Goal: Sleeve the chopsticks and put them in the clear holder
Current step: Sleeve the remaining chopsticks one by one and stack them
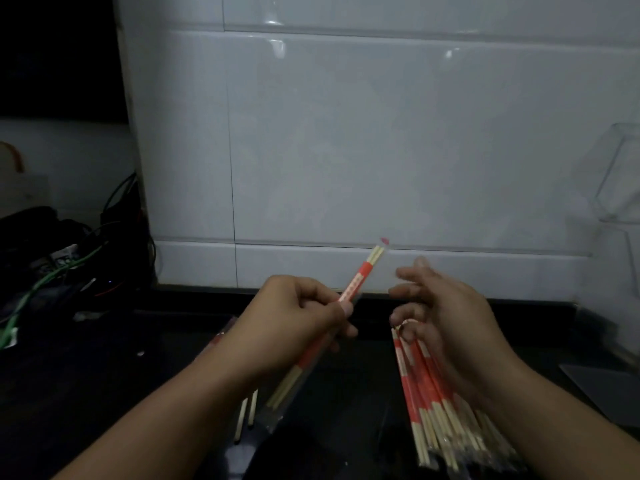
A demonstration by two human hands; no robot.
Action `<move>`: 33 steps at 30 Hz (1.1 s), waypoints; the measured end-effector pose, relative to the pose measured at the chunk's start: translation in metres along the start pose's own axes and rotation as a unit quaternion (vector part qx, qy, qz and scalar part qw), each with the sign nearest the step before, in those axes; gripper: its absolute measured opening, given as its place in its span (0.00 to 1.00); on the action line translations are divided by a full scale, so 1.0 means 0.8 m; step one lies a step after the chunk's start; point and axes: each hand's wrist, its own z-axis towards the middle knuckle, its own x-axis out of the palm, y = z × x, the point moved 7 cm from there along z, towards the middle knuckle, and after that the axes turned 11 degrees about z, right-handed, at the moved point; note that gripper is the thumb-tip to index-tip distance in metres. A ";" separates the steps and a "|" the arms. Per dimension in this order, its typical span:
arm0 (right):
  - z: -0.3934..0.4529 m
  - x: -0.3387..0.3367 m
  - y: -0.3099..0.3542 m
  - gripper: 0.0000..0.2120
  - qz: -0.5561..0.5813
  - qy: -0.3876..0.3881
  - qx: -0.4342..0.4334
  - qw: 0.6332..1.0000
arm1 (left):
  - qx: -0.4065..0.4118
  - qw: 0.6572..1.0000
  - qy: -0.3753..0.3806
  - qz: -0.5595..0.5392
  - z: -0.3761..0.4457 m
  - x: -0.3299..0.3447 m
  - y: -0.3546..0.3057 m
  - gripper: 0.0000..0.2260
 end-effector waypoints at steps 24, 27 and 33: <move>0.063 -0.083 -0.002 0.07 -0.575 -0.008 -0.054 0.816 | -0.242 0.783 0.025 0.572 0.023 -0.107 0.112 0.11; 0.050 -0.063 0.022 0.05 -0.564 -0.034 -0.166 0.808 | -0.261 0.771 0.042 0.579 0.020 -0.105 0.112 0.17; -0.042 0.056 -0.024 0.10 -0.513 0.252 -0.273 0.774 | -0.226 0.799 0.007 0.558 0.034 -0.096 0.115 0.10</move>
